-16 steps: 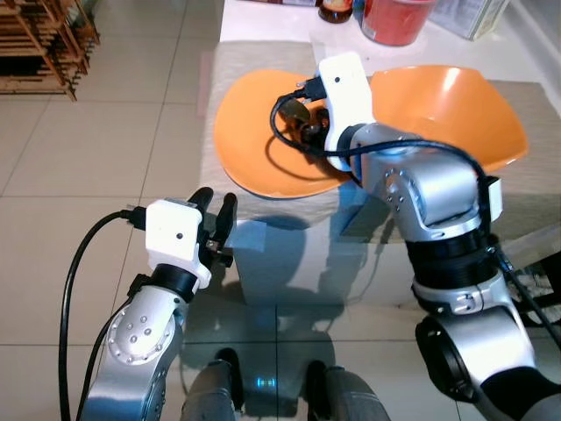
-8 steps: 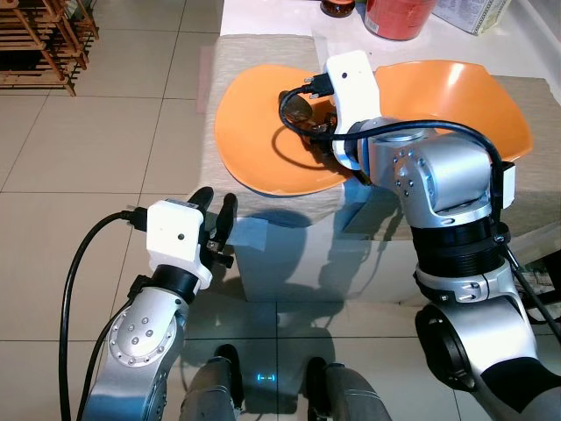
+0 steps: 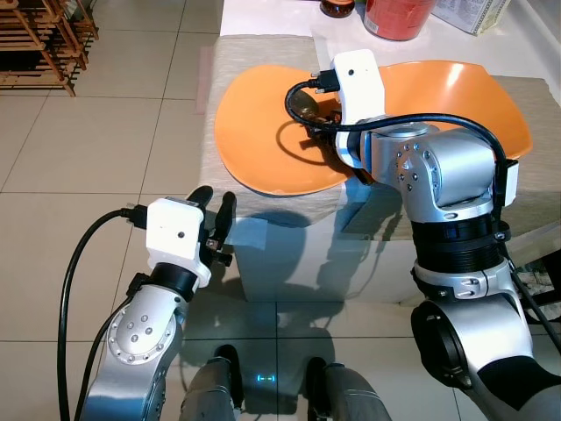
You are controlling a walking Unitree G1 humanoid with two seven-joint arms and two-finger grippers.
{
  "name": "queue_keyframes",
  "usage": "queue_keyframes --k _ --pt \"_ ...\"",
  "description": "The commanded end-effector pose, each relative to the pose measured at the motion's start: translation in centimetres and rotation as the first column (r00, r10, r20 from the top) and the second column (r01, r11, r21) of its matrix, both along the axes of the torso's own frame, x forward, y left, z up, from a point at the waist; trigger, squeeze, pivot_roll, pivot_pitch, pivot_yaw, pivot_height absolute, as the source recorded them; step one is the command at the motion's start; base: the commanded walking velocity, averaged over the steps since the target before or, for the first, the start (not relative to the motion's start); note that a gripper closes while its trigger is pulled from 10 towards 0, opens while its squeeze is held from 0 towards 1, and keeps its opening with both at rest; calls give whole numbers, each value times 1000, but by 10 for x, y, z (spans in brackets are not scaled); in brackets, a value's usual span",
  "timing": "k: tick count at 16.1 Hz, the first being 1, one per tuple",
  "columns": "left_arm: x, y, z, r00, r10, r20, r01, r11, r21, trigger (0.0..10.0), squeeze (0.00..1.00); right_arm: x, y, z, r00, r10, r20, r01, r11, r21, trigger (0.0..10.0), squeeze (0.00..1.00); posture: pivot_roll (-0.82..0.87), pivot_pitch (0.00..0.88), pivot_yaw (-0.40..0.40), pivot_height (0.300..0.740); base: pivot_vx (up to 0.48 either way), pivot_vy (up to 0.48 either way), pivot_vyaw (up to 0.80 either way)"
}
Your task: Setting the table
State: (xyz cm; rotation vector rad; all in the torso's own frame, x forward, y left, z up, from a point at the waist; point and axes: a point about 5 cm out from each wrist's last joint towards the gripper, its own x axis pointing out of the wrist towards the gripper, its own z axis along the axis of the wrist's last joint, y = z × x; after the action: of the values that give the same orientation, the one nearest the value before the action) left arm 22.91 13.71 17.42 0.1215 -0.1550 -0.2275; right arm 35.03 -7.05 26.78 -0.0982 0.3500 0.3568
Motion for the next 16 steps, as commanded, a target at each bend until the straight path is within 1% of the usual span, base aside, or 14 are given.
queue_keyframes --k 1,3,7,9,12,13,14,15,16 --pt "1 2 -4 1000 17 -23 -17 1000 12 10000 0 1 0 -11 997 -8 -72 8 1000 -9 0 0 -41 256 -44 740 0 0 0" --pt "1 0 -4 1000 10 -23 -9 1000 14 10000 0 1 -1 -12 997 -16 -78 16 1000 -3 0 0 -41 253 -39 740 0 0 0" --pt "2 1 -3 1000 15 -19 -14 1000 16 10000 0 2 -1 -12 996 -26 -85 28 999 16 0 0 -43 249 -42 740 0 0 0" --pt "3 1 -3 1000 17 -18 -16 1000 15 10000 0 3 -1 -11 996 -28 -79 31 999 40 0 0 -45 250 -41 740 0 0 0" --pt "3 2 -3 1000 20 -17 -19 1000 15 10000 0 3 2 -6 999 -17 -34 21 994 109 0 0 -48 250 -36 740 0 0 0" --pt "5 4 -3 999 32 -13 -32 999 8 10000 0 4 4 -1 1000 -9 8 8 986 169 0 0 -48 248 -35 740 0 0 0" --pt "6 6 -1 999 44 -8 -44 999 -20 10000 0 4 6 5 998 -6 61 -9 970 243 0 0 -48 242 -31 740 0 0 0" --pt "8 8 1 999 50 -1 -50 998 -32 10000 0 4 6 8 997 -2 81 -22 957 290 2235 0 -46 238 -29 740 0 0 0" --pt "9 11 3 998 61 10 -61 997 -37 10000 0 3 6 11 995 -5 104 -29 946 322 10000 0 -44 232 -27 740 0 0 0"
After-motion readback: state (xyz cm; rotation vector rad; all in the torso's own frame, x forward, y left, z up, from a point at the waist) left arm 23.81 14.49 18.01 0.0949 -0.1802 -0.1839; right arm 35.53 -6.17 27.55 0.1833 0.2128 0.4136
